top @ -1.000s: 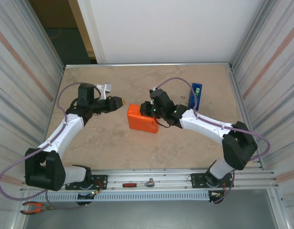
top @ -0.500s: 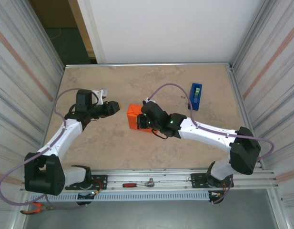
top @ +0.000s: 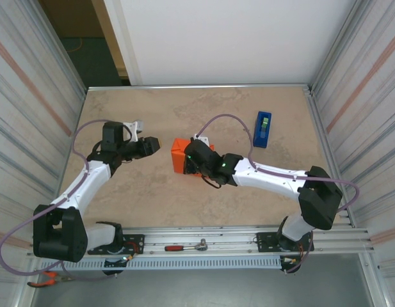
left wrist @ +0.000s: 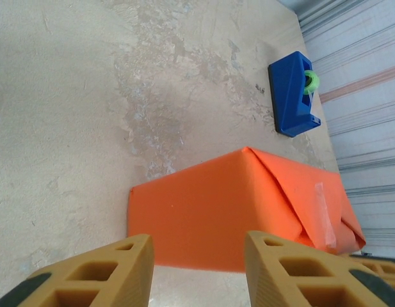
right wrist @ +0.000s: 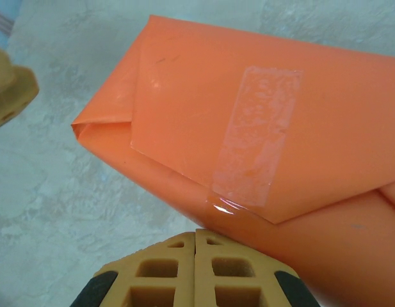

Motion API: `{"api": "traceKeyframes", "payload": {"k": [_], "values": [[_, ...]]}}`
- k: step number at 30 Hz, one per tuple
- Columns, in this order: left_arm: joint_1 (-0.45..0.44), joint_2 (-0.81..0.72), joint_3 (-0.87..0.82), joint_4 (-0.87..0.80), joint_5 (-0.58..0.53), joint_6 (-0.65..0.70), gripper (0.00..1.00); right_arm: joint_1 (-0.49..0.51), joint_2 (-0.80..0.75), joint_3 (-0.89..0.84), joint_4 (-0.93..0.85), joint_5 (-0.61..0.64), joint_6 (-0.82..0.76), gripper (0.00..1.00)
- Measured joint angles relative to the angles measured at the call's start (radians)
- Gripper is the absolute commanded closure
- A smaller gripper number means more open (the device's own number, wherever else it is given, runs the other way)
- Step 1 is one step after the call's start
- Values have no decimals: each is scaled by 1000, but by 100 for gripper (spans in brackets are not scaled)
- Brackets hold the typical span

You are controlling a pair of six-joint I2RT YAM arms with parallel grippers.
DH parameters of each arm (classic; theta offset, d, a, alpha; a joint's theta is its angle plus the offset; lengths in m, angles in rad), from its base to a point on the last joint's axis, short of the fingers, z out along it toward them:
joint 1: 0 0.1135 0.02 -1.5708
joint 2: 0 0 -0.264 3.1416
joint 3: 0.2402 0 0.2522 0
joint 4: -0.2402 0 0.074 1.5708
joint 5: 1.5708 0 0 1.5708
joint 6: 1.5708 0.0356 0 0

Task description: Wrap the gift box in paper

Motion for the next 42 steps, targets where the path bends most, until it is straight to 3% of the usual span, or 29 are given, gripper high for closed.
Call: {"api": "traceKeyframes", "payload": {"k": [16, 28, 30, 31, 36, 37, 38, 42], "values": [[0, -11, -8, 29, 1, 2, 52, -35, -81, -105, 42, -80, -3, 100], [0, -11, -10, 34, 1, 6, 48, -191, -37, -26, 65, -141, -32, 100], [0, -11, -12, 36, 2, 8, 45, -191, -57, -25, 58, -147, -38, 93], [0, -11, -13, 37, 3, 10, 42, -191, -73, -26, 50, -150, -39, 84], [0, -11, -13, 36, -1, 21, 22, -250, -242, -93, 12, -142, -60, 29], [0, -11, -11, 31, -8, 28, 5, -280, -288, -109, -5, -140, -63, 13], [0, -11, -4, 21, -19, 35, 1, -315, -332, -124, -19, -137, -71, 0], [0, -11, 43, -9, -92, 61, 1, -480, -464, -157, -96, -116, -101, 1]]}}
